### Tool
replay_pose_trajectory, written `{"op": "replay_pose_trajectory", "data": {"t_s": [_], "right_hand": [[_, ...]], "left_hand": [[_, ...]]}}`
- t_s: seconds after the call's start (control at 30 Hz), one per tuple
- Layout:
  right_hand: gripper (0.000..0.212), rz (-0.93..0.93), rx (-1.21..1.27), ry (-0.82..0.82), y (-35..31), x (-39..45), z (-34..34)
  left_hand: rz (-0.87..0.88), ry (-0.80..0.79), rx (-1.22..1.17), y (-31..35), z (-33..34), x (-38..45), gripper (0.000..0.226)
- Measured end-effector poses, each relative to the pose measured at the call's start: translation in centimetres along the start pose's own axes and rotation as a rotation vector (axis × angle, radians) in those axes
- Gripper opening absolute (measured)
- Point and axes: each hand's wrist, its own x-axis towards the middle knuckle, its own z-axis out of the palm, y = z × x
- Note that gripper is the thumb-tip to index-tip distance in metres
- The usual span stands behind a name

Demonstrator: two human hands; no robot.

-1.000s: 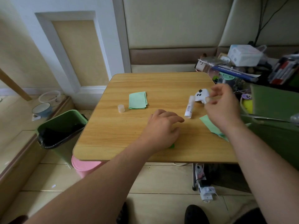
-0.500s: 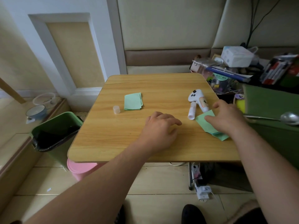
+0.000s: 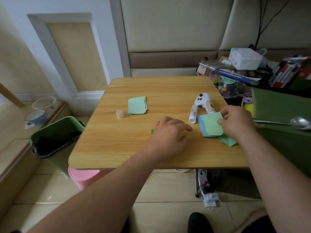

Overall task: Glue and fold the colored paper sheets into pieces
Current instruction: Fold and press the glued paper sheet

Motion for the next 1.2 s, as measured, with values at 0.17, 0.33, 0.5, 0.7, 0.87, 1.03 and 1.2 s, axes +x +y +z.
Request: {"op": "replay_pose_trajectory", "data": {"t_s": [0.17,0.33,0.5,0.7,0.87,1.03,1.2], "right_hand": [[0.017,0.005,0.046,-0.013,-0.4,-0.4,-1.4],[0.014,-0.05,0.219,0.014,-2.4,-1.0,-2.7],[0.026,-0.096,0.179,0.036,-2.8,-1.3,-2.2],[0.036,0.001,0.594,-0.292,-4.0,-1.9,-0.3],[0.021,0.025,0.719,-0.406,-5.6,-3.3,1.0],[0.035,-0.113,0.667,-0.494,-6.1,-4.6,1.5],[0.006,-0.243,0.655,-0.513,-6.9,-5.8,3.3]], "left_hand": [[0.019,0.01,-0.018,0.1,0.1,0.0,0.035],[0.025,0.129,-0.085,-0.2,-0.4,-0.1,0.059],[0.07,0.229,-0.112,-0.1,-1.1,-0.4,0.065],[0.055,0.183,-0.05,-0.6,-1.3,-0.8,0.051],[0.035,0.349,-0.251,-1.5,-2.3,-0.5,0.011],[-0.225,0.254,-0.539,-2.9,-3.5,-1.0,0.006],[-0.301,0.238,-0.729,-3.8,-4.1,-1.9,0.011]]}}
